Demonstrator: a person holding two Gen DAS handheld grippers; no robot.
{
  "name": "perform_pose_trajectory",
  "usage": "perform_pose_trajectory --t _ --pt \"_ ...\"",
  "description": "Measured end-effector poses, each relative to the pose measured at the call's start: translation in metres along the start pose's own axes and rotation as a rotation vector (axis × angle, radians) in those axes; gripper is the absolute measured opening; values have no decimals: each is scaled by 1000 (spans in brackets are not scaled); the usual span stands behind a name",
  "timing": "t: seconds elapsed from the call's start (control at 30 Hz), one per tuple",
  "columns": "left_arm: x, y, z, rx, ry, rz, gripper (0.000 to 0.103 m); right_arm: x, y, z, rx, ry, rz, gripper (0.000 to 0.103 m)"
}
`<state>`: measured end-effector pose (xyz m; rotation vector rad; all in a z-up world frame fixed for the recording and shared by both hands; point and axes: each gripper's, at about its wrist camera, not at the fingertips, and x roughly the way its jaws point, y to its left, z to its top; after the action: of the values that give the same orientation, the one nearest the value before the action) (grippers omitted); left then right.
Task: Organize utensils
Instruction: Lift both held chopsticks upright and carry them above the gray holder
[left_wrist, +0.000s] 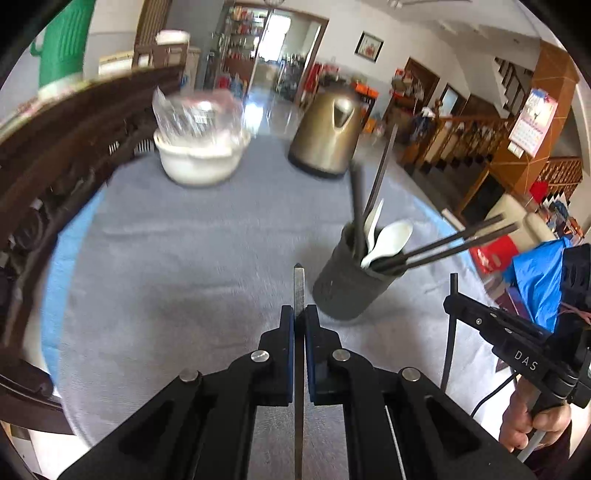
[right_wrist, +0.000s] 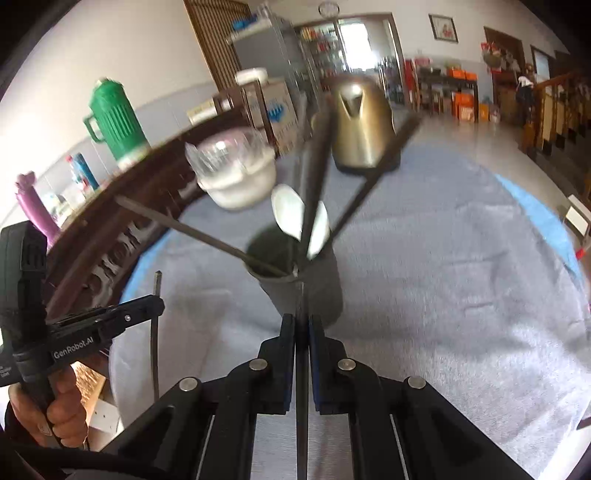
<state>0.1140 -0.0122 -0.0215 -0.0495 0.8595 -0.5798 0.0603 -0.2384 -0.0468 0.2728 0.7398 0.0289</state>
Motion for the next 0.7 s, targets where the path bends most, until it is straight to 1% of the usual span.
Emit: perform_pose_trajectory --t 0.13,0.3,0.53,0.7 --pt "-32 -5 7 12 -69 3 6 -26 8 4 4 -74 23 8" --pt "-57 -10 15 29 -135 4 6 -53 14 11 9 -153 45 8" --pt "-79 -20 20 56 -186 9 6 -78 20 19 21 -240 55 8" --pt "-91 -23 25 65 -210 21 6 -93 20 24 29 -283 53 8"
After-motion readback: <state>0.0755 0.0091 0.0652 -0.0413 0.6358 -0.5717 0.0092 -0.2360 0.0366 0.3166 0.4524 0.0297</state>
